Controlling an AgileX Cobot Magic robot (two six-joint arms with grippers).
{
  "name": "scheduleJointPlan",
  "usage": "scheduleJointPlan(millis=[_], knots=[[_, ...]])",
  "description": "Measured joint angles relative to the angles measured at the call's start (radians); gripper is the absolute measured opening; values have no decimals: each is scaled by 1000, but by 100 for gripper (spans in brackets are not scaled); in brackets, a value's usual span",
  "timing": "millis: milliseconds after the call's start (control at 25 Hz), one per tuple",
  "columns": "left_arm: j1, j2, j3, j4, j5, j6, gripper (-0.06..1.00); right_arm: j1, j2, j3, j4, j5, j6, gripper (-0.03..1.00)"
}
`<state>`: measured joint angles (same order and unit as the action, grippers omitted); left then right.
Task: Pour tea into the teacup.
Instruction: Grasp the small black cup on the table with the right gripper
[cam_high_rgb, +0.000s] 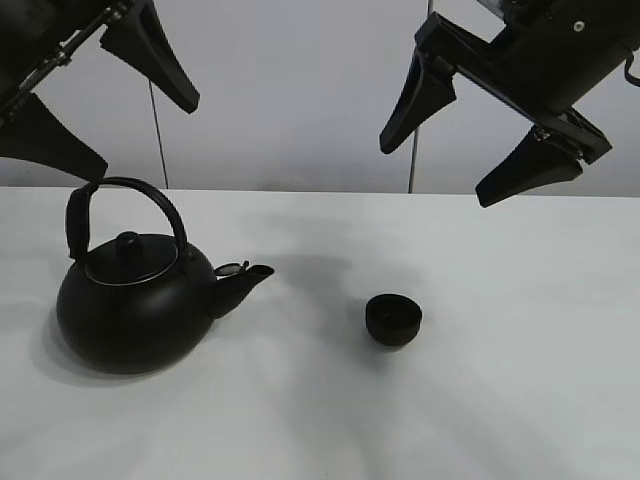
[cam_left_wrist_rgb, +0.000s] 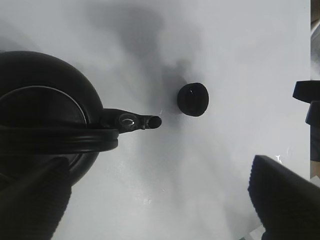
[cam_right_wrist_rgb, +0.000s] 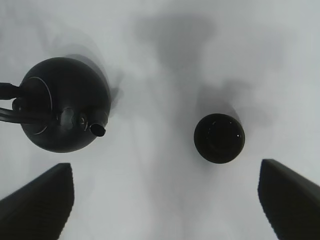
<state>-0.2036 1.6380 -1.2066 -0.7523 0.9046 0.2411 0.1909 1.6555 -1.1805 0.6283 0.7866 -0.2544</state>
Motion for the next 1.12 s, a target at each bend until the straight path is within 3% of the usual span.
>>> scheduleJointPlan(millis=[320,440,520,680,800,1120], knots=[[0,0,0,0,-1,0,69,16,0,0,-51,-8,-68,69],[0,0,0,0,-1,0,69,86,7,-1,-226,-52,-32,69],[0,0,0,0,-1,0,69,149,30,-2,-387,-80,62,69],[0,0,0,0,-12,0,69,264,123,-2,-605,-122,254,69],[0,0,0,0,-16,0,69,288,191,-2,-654,-144,337,69],[0,0,0,0,-19,0,69,288,304,-2,-666,-241,394,69]])
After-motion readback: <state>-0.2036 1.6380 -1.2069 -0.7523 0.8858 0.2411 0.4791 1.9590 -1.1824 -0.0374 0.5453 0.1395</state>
